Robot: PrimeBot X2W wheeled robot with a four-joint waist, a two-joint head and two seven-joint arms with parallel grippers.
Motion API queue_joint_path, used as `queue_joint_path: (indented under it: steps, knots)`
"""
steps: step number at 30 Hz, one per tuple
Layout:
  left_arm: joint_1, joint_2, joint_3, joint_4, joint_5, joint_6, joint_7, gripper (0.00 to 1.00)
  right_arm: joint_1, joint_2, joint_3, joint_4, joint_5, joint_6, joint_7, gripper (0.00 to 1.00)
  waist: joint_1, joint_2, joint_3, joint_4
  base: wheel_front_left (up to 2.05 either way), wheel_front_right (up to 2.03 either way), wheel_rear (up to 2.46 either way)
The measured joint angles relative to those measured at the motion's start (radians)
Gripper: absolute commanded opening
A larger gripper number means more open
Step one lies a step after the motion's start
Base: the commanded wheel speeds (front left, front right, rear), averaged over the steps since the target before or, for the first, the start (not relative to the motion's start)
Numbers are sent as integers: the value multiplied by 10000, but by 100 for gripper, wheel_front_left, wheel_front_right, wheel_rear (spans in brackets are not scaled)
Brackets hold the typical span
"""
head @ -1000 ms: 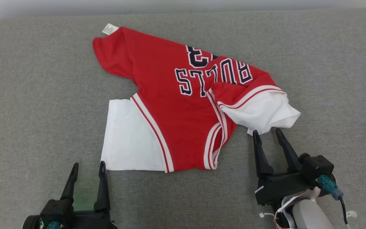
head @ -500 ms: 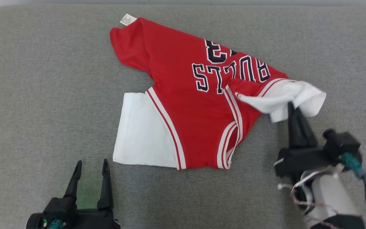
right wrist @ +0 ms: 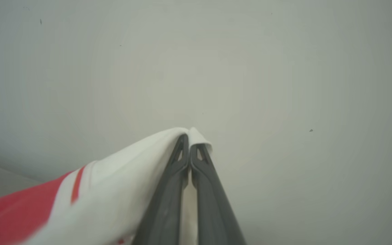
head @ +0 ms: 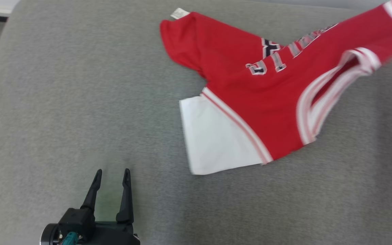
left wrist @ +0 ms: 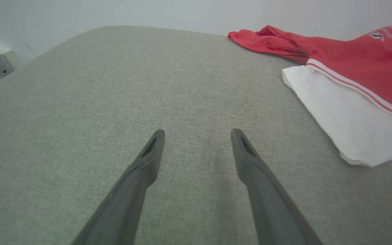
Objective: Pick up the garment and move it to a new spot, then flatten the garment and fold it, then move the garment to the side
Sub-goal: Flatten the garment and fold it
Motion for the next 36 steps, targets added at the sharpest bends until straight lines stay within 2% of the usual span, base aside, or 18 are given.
queue_joint_path:
  steps: [1,2,3,4,9,13,15,21,29,36]
  knots:
    - [12,2,-44,17,-44,2,0,100,-272,-125,-153,320,-192,0,0,0,0,0,13,138,0,0,0]
    - [35,2,-86,35,-63,15,0,100,-494,-234,-336,644,-366,0,38,37,0,0,25,272,0,0,0]
    - [88,4,-107,46,-94,33,-2,100,-663,-330,-470,970,-633,0,151,92,0,0,35,402,0,0,0]
    - [149,2,-134,63,-117,46,0,100,-755,-322,-721,1204,-848,0,270,100,0,0,42,530,0,0,0]
    - [286,2,-105,113,-144,123,0,100,-655,77,-1718,1942,-1492,0,211,100,0,0,-34,956,0,0,0]
    - [359,6,44,128,-98,115,0,100,2,696,-2360,2240,-1521,0,77,100,-1,0,-206,931,0,0,0]
    - [356,-6,61,119,-61,86,0,100,340,1049,-2299,2182,-1346,0,48,100,-1,0,-287,809,0,0,0]
    - [372,-2,128,180,61,-12,0,100,2224,2397,-709,447,-157,0,29,100,-1,-1,-652,307,0,0,0]
    - [495,-4,244,336,157,-98,0,100,4264,3139,1555,-1135,1490,0,27,100,-2,-2,-1188,-166,0,0,0]
    - [608,-2,203,443,186,-174,0,100,5055,3405,3816,-1338,2263,0,27,100,-3,-2,-1518,-213,0,0,0]
